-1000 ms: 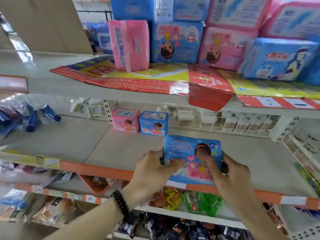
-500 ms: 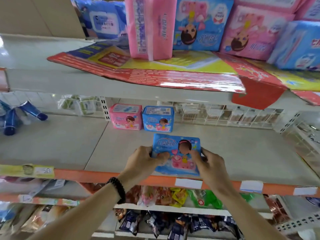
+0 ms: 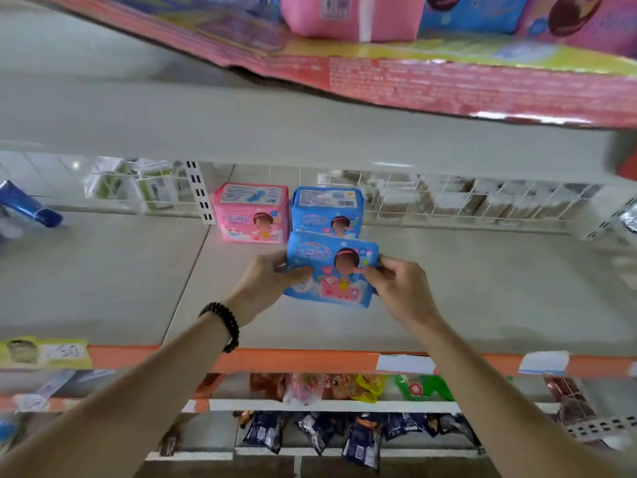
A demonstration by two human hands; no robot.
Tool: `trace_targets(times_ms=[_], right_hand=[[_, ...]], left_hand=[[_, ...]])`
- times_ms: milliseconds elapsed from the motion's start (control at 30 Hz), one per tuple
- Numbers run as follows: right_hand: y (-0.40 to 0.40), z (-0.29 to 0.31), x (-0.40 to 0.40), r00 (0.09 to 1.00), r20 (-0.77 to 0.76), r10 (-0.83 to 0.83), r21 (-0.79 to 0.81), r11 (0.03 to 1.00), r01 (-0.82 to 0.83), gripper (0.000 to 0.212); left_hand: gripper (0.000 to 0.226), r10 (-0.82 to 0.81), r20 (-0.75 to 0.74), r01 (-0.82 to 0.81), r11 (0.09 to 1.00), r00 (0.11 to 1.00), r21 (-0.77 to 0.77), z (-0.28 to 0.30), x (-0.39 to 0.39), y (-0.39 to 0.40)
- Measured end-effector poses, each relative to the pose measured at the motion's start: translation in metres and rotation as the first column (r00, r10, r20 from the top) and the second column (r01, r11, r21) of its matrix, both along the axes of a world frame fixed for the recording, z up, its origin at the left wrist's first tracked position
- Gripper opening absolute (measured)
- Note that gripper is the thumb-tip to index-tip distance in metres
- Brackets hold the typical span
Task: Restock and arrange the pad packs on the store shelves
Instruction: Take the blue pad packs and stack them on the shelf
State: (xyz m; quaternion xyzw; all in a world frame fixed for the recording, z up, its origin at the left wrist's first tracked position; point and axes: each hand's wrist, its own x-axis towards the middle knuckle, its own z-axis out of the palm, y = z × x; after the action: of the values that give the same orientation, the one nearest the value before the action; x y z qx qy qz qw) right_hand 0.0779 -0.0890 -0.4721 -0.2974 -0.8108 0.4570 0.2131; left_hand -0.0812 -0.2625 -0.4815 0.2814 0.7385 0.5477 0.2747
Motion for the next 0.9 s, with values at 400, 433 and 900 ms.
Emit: trace_targets(times_ms=[400,433,900], right_hand=[[0.048,-0.033,-0.048,0.994,-0.065,0.091,0.160,0.984,-0.079,0.042],[0.049,-0.035,-0.048,0.993,-0.066,0.095,0.131,0.988,-0.085,0.046],[0.067,-0.036,-0.044,0.960,-0.071,0.272,-0.195,0.940,-0.280,0.041]], left_hand=[[0.061,0.020,-0.146,-0.010,0.997,0.989,0.073,-0.040,-0.046,0.029],[0.066,0.002,-0.160,0.007,0.998,0.987,0.058,-0.040,-0.048,0.028],[0.074,-0.009,-0.085,-0.001,0.993,0.996,-0.116,-0.021,-0.051,0.051]])
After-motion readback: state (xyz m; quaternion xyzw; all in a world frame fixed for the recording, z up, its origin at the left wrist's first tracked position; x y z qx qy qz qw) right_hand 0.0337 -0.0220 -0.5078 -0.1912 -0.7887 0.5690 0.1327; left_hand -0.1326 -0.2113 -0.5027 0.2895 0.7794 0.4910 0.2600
